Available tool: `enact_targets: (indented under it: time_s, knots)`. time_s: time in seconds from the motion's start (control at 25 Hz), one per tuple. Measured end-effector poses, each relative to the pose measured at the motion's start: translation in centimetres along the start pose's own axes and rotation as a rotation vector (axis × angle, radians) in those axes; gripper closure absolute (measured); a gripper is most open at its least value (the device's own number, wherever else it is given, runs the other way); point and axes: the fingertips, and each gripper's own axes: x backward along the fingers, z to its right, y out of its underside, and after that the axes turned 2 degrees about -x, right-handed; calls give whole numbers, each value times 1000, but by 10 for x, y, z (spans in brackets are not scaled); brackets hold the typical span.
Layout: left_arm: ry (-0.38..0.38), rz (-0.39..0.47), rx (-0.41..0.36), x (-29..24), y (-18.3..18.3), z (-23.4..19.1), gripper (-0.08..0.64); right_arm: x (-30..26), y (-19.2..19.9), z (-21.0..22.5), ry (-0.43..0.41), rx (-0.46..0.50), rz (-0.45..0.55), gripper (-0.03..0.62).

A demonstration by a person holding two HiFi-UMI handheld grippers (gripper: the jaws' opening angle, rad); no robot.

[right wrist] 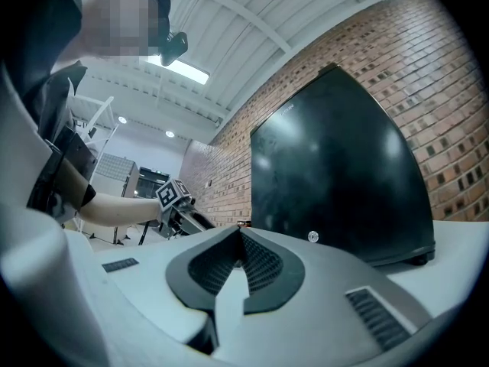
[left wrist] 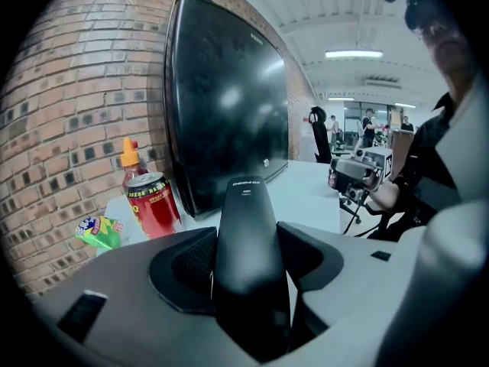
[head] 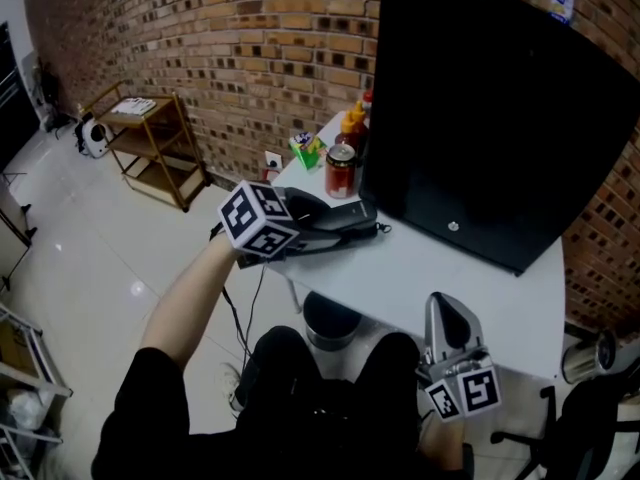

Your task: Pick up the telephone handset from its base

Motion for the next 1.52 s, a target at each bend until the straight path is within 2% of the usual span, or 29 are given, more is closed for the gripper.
enact_targets:
  time_s: [0.2, 0.36, 0.6, 0.8, 1.0, 1.28, 1.52]
  knots:
    - [-17, 148, 71, 23, -13, -4, 305, -1, -2, 8, 1, 4, 2, 583]
    - [-19, 311, 144, 45, -27, -4, 307, -4, -3, 12, -2, -20, 10, 583]
    - [-58, 509, 135, 83, -26, 6, 307, -5, -11, 8, -37, -28, 17, 583]
    - [-84, 658, 156, 123, -17, 8, 307, 0, -17, 14, -21, -12, 18, 583]
    - [-75, 810, 191, 153, -17, 8, 307, 6, -18, 16, -4, -6, 14, 583]
    - [-82, 877, 227, 156, -4, 8, 307, 11, -15, 22, 13, -1, 3, 583]
    - [-88, 911, 263, 162, 11, 10, 307, 17, -18, 33, 29, -42, 5, 583]
